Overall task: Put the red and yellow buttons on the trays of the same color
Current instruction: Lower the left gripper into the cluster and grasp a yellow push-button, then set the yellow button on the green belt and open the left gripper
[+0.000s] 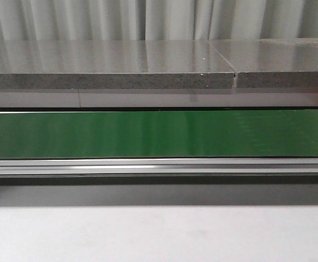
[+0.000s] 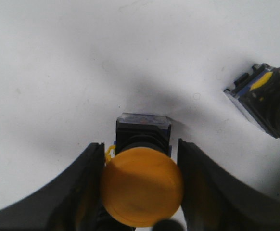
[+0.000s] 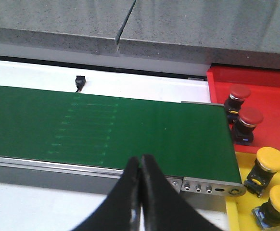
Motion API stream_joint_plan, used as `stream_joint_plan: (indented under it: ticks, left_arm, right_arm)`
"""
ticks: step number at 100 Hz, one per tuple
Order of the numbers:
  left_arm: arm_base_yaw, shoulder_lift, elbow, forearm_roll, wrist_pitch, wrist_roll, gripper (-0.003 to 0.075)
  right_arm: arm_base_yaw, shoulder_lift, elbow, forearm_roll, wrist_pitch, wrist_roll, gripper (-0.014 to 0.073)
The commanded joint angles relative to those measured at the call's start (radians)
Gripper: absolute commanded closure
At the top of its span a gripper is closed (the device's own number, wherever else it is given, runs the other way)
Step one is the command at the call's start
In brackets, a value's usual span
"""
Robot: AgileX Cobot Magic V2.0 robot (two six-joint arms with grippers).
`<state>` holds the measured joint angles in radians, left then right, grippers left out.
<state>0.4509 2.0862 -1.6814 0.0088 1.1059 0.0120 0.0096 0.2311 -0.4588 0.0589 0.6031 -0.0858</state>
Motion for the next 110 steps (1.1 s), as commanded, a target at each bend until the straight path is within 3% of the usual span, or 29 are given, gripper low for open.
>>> stream_joint_plan:
  ticks: [1,31,66,110]
  left_arm:
    - [0.002,-0.063,-0.031,-0.009,-0.014,0.003,0.0534]
    - [-0.004,-0.175,-0.011,-0.009,-0.006,0.006,0.0535]
    - [-0.018,-0.394,0.127,-0.071,-0.039,0.031,0.0535]
    - [-0.225,-0.446,0.153,-0.068,0.033,0.049,0.0535]
  right_arm:
    - [0.002,0.01,-0.024,0.004,-0.072,-0.009,0.066]
    - [0.002,0.01,-0.024,0.004,-0.072,-0.009,0.066]
    - [0.002,0.01,-0.024,0.004,-0.072,-0.009,0.066]
    - [0.002,0.01,-0.024,0.004,-0.072,-0.009,0.066]
